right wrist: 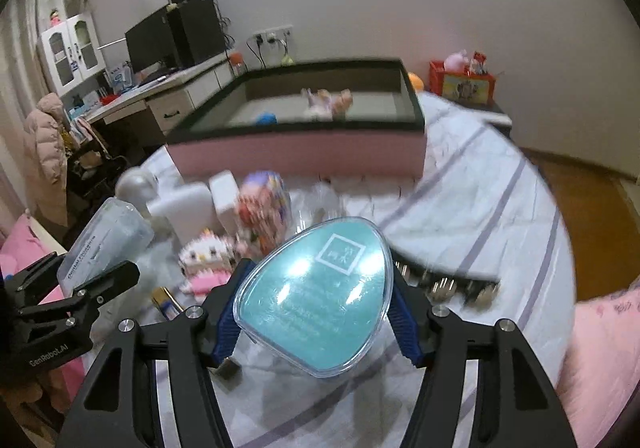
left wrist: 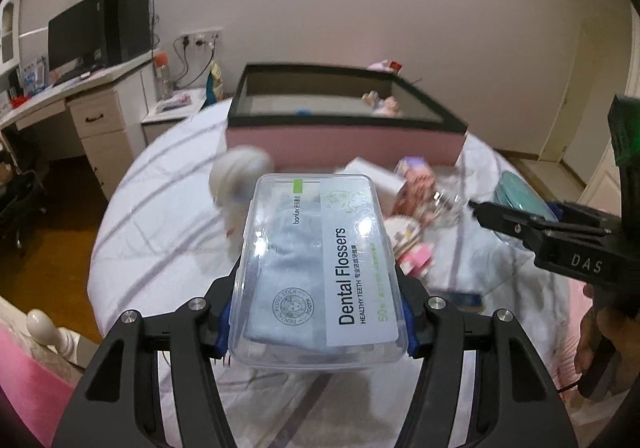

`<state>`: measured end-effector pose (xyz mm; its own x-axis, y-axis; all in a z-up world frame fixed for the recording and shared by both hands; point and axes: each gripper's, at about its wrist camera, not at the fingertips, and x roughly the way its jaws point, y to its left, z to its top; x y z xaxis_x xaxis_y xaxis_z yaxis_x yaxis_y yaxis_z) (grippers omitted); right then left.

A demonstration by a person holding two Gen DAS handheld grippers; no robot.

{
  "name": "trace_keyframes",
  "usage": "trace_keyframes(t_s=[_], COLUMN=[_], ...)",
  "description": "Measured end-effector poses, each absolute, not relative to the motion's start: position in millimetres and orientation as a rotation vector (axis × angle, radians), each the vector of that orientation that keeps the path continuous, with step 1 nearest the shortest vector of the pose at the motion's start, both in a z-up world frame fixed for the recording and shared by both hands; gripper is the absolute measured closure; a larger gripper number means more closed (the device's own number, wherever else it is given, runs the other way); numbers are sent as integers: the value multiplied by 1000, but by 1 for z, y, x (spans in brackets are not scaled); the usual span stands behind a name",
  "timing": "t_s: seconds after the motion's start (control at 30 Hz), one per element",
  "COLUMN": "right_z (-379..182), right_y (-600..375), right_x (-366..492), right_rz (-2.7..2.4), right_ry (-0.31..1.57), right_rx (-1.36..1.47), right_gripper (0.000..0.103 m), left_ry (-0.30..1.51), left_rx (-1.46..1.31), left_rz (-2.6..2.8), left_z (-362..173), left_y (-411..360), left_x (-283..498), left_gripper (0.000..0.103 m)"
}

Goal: Organize rigid objects
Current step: 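Lift both cases over the pink box and lower them inside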

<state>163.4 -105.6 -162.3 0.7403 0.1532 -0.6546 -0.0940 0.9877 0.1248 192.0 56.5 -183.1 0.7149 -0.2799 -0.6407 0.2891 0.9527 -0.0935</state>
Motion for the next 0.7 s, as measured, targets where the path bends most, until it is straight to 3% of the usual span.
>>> trace_keyframes(t_s=[0.37, 0.7], right_z=[-89, -66], right_y=[-95, -100], right_x=[208, 307], right_rz=[239, 237], right_ry=[617, 644], right_rx=[25, 20], right_gripper=[39, 39], left_ry=[563, 619], left_rx=[47, 33], left_rz=[-404, -452], left_z=[-99, -75], left_y=[42, 26], left_x=[237, 351], left_gripper=[41, 41])
